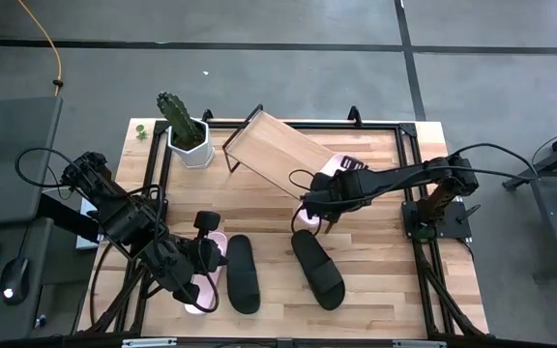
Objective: Pick and place slides into the shelf
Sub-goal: Put the right pink slipper on the shelf
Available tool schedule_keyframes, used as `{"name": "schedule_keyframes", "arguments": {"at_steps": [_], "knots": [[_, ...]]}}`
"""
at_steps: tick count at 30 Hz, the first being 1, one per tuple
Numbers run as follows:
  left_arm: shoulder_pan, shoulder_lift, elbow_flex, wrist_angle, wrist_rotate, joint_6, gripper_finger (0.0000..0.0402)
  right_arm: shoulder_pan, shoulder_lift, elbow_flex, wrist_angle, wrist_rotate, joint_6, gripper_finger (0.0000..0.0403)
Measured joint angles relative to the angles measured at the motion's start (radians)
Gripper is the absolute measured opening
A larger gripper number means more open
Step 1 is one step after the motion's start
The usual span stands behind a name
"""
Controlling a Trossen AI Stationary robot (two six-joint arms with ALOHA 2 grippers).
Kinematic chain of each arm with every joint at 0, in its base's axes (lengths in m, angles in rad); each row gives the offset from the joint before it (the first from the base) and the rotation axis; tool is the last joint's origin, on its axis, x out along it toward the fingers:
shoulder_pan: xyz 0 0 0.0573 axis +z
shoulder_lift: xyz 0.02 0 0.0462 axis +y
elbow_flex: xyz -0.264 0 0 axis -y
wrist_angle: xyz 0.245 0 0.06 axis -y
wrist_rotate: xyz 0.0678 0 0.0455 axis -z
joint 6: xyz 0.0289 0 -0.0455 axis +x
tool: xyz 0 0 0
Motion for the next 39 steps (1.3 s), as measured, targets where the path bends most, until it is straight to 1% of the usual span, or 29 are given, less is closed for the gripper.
{"name": "schedule_keyframes", "arguments": {"at_steps": [7,13,17,22,26,39], "knots": [[0.0,0.0,0.0,0.0,0.0,0.0,0.0001,0.0,-0.024,0.0,0.016,0.006,0.012,0.0124],[0.0,0.0,0.0,0.0,0.0,0.0,0.0001,0.004,-0.058,0.0,0.065,-0.035,-0.01,0.0126],[0.0,0.0,0.0,0.001,0.0,0.0,0.0001,0.004,-0.062,0.0,0.081,-0.062,-0.022,0.0149],[0.0,0.0,0.0,0.002,0.0,0.0,0.0001,0.005,-0.062,0.0,0.082,-0.052,-0.024,0.0193],[0.0,0.0,0.0,0.002,0.0,0.0,0.0001,0.005,-0.062,0.0,0.09,-0.051,-0.049,0.0216],[0.0,0.0,0.0,0.001,-0.012,0.0,0.0001,0.031,-0.062,0.0,0.109,-0.098,-0.084,0.0222]]}}
